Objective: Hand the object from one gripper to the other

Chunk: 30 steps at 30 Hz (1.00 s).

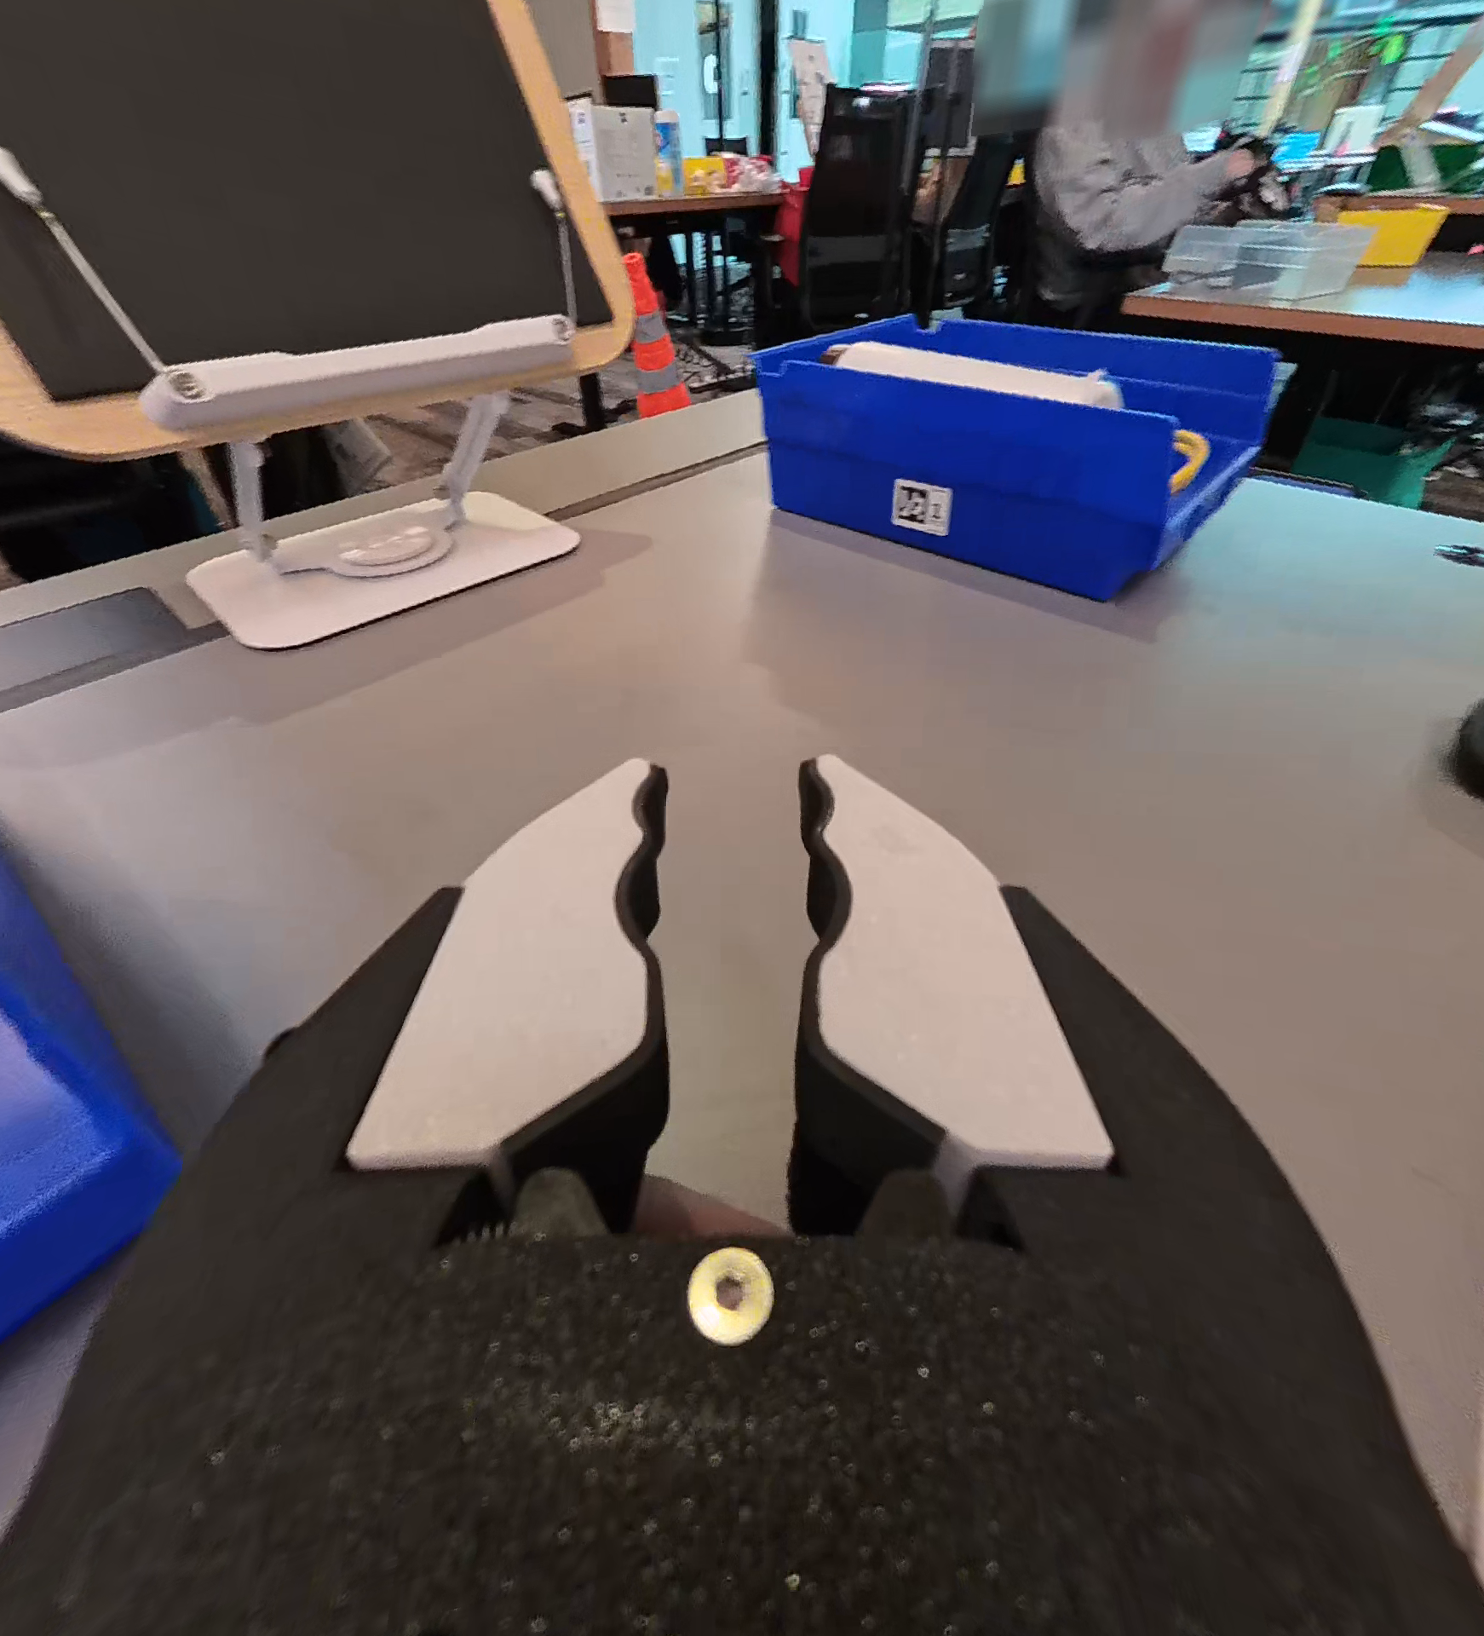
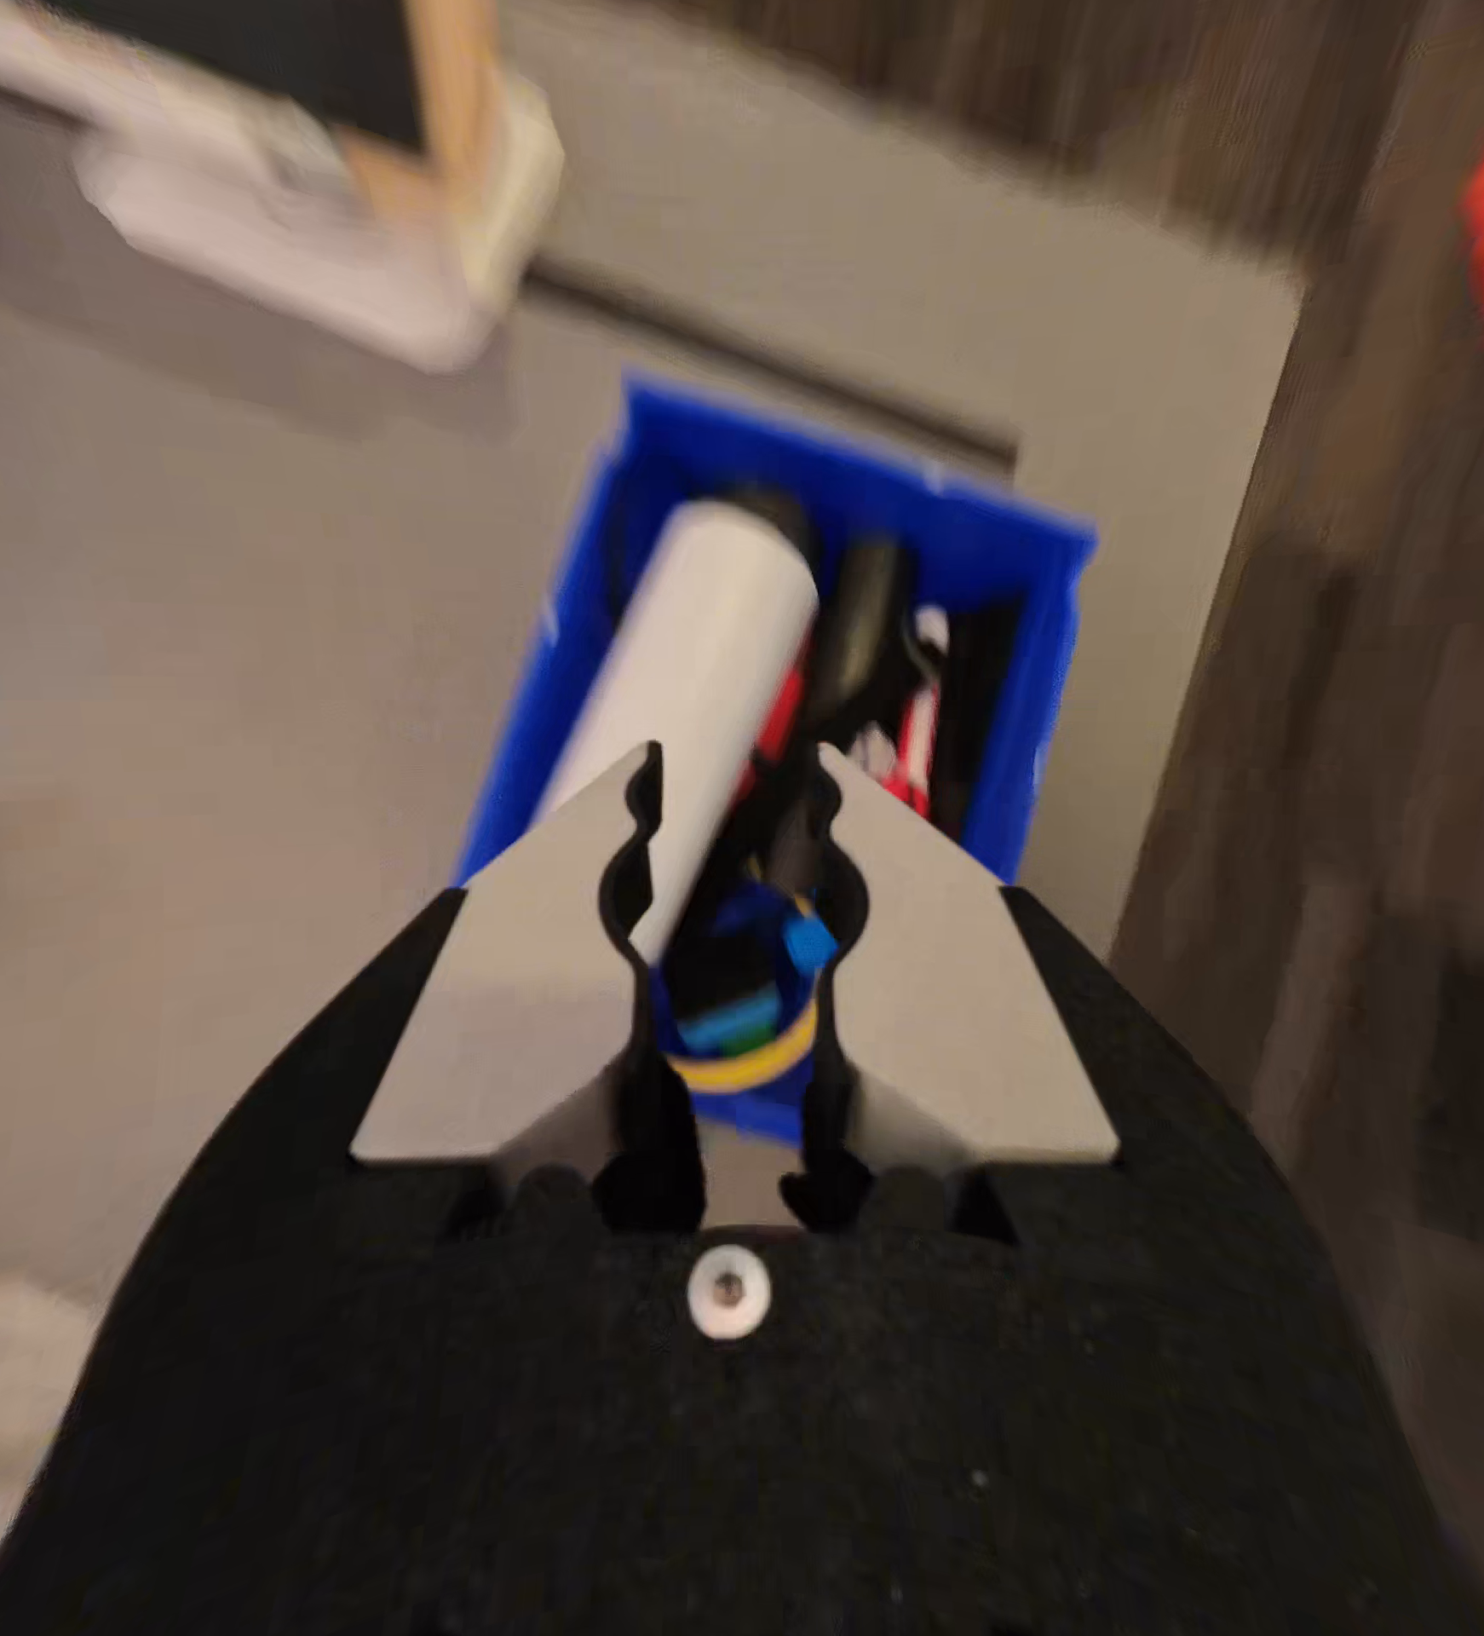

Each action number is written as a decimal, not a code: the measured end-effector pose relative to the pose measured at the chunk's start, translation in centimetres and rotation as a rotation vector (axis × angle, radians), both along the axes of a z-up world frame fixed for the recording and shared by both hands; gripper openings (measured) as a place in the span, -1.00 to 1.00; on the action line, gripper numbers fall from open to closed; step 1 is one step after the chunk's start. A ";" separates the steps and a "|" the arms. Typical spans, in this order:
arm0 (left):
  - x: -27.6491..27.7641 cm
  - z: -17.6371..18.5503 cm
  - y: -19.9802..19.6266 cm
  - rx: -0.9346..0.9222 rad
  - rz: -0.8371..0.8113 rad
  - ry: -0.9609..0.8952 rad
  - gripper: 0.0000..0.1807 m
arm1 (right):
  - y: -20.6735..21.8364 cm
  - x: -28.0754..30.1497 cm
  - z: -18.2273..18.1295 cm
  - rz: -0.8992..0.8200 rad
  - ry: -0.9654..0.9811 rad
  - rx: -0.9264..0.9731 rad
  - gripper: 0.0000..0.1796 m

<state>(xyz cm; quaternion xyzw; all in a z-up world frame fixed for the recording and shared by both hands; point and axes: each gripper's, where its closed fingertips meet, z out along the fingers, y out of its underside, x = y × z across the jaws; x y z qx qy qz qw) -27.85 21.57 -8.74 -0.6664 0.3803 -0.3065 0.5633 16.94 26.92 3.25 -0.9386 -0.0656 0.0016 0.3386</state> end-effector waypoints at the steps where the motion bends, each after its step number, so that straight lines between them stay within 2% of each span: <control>1: -0.3 -0.1 0.4 0.001 0.027 0.004 -0.69 | -0.5 -2.0 1.9 0.027 0.012 0.176 -0.63; 3: -0.8 -0.4 1.2 -0.004 0.068 0.013 -0.69 | -2.6 -6.4 3.8 0.068 0.056 0.489 -0.56; 5: -1.1 -0.7 1.7 -0.018 0.085 0.015 -0.68 | -5.0 -9.6 3.8 0.042 0.095 0.787 -0.56; 6: -1.3 -0.7 1.8 -0.024 0.091 0.012 -0.69 | -5.6 -10.1 2.5 0.001 0.099 0.860 -0.57; 9: -2.0 -0.5 2.0 -0.023 0.111 0.002 -0.69 | -6.0 -10.7 -5.7 -0.076 0.152 0.733 -0.45; 12: -2.6 0.0 2.1 -0.009 0.137 -0.004 -0.69 | -7.1 -9.3 -9.1 -0.177 0.134 0.759 -0.45; 15: -2.9 0.3 2.4 0.008 0.160 -0.001 -0.68 | -7.7 -7.9 -10.1 -0.217 0.020 0.763 -0.47; 18: -3.4 0.3 2.8 0.012 0.192 0.012 -0.68 | -7.3 -8.5 -11.6 -0.225 0.125 0.703 -0.48; 21: -4.9 0.4 2.9 0.023 0.265 0.051 -0.69 | -7.1 -9.9 -11.2 -0.202 0.158 0.710 -0.48; 24: -9.2 0.1 3.5 -0.038 0.437 0.125 -0.68 | -7.1 -10.8 -10.4 -0.161 0.108 0.737 -0.48; 27: -14.4 -0.4 3.6 -0.148 0.569 0.032 -0.56 | -7.6 -10.0 -9.5 -0.164 0.028 0.780 -0.49; 30: -18.8 -1.4 3.7 -0.177 0.676 0.003 -0.56 | -8.0 -8.7 -8.3 -0.190 0.084 0.860 -0.51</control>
